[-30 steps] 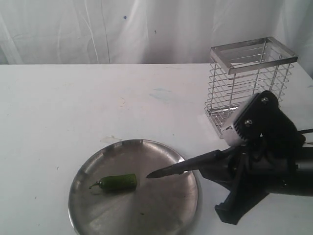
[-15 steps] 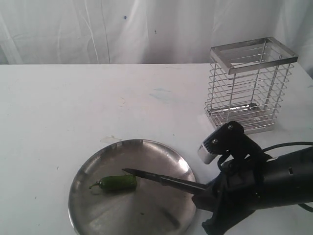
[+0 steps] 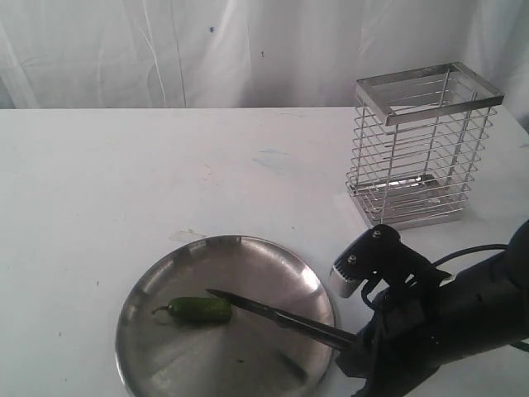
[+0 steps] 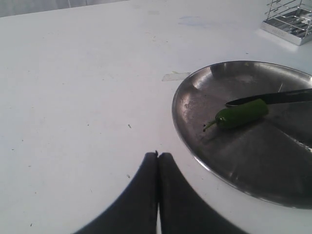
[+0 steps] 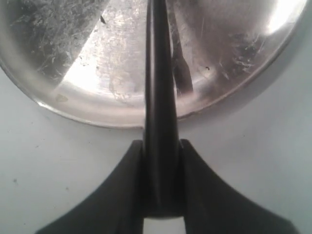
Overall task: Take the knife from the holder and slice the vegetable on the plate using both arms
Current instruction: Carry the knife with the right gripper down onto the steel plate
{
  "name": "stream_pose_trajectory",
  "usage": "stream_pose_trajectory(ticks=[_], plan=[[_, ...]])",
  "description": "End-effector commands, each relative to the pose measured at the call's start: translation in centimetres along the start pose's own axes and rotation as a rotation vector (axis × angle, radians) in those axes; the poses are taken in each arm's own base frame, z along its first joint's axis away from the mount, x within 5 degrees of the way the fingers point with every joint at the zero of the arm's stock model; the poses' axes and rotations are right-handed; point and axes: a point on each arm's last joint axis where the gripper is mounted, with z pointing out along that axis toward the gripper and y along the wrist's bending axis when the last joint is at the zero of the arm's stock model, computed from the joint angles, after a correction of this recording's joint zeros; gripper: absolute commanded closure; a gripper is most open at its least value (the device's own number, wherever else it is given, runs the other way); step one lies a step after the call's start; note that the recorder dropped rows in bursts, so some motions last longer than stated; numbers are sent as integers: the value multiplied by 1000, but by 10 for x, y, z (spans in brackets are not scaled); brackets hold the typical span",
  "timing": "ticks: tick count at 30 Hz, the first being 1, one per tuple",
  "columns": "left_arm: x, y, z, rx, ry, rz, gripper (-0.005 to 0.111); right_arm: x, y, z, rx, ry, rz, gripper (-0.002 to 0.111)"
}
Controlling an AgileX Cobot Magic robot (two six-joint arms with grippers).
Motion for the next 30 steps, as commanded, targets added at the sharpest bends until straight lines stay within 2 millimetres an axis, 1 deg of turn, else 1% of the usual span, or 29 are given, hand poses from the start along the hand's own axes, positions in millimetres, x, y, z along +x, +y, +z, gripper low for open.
stream_pose_trajectory(ticks=[1, 8, 20, 30], plan=[[2, 0, 0, 3, 4, -10, 107, -2, -1, -1, 1, 26, -6, 108], [2, 0, 0, 3, 4, -10, 107, -5, -6, -3, 38, 62, -11, 108], [2, 0, 0, 3, 4, -10, 107, 4, -10, 13, 0, 169, 10, 108], [2, 0, 0, 3, 4, -10, 107, -1, -11, 12, -3, 162, 11, 108]])
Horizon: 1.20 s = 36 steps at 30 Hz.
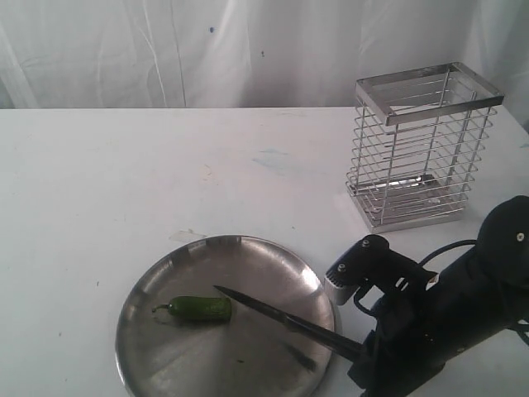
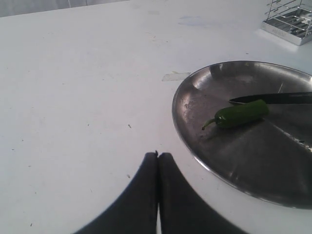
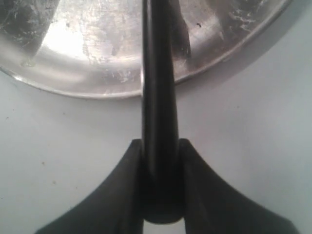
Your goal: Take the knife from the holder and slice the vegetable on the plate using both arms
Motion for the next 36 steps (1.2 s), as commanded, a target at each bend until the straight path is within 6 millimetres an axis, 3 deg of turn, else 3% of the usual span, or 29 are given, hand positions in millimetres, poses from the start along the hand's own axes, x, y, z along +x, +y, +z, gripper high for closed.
stream_pose_trajectory(ticks=[1, 9, 28, 36], plan=[[2, 0, 0, 3, 4, -10, 107, -1, 0, -1, -9, 4, 6, 107], [2, 0, 0, 3, 4, -10, 107, -1, 0, -1, -6, 2, 6, 89], [2, 0, 0, 3, 4, -10, 107, -1, 1, -1, -17, 7, 31, 80], [2, 0, 0, 3, 4, -10, 107, -13, -4, 2, -26, 6, 31, 79]])
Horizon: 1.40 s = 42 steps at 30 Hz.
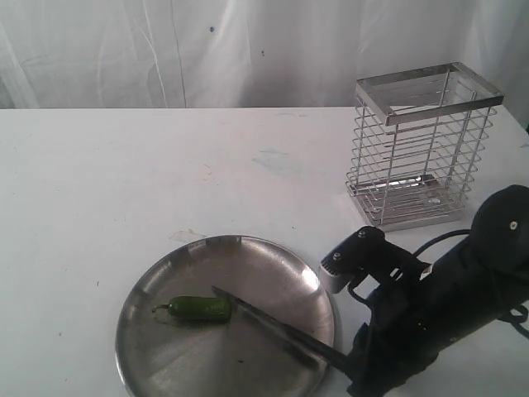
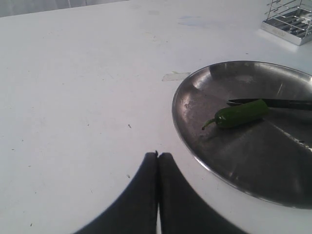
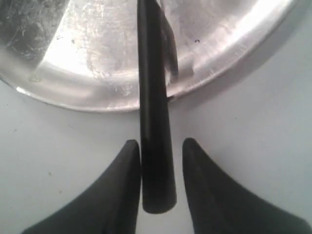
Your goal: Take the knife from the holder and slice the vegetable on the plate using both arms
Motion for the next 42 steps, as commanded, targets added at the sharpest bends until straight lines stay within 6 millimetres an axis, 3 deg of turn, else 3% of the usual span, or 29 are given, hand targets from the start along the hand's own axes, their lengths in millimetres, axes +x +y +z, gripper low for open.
stream_pose_trajectory(ticks=[1, 9, 23, 34, 42], plan=[[2, 0, 0, 3, 4, -10, 107, -6, -4, 6, -19, 20, 15, 79], [2, 0, 0, 3, 4, -10, 107, -22, -1, 18, -45, 42, -24, 79], [2, 0, 0, 3, 4, -10, 107, -19, -2, 25, -63, 78, 8, 80], [2, 0, 0, 3, 4, -10, 107, -18, -1, 25, -84, 94, 13, 107], [2, 0, 0, 3, 4, -10, 107, -22, 4, 10, -73, 48, 53, 108]])
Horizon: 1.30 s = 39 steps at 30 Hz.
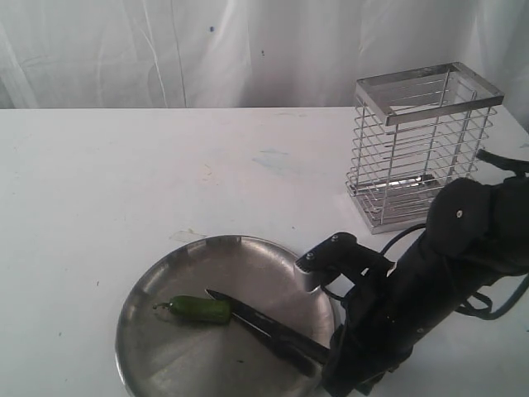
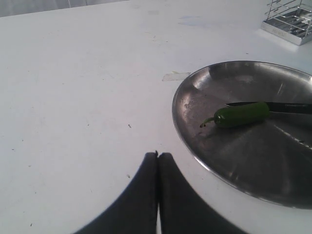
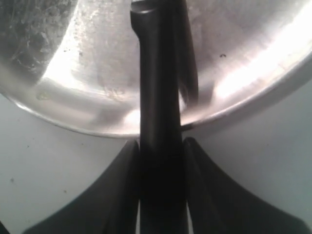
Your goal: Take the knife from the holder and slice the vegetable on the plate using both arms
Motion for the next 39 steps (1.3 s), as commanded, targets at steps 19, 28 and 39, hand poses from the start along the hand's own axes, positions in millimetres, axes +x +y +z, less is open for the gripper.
stream_pose_trajectory(ticks=[19, 28, 39], plan=[[1, 0, 0, 3, 3, -10, 107, 9, 2, -30, 125, 50, -19, 108], [1, 0, 0, 3, 3, -10, 107, 8, 3, -25, 90, 49, 13, 83], [1, 0, 0, 3, 3, -10, 107, 9, 6, -15, 7, 95, 42, 82]])
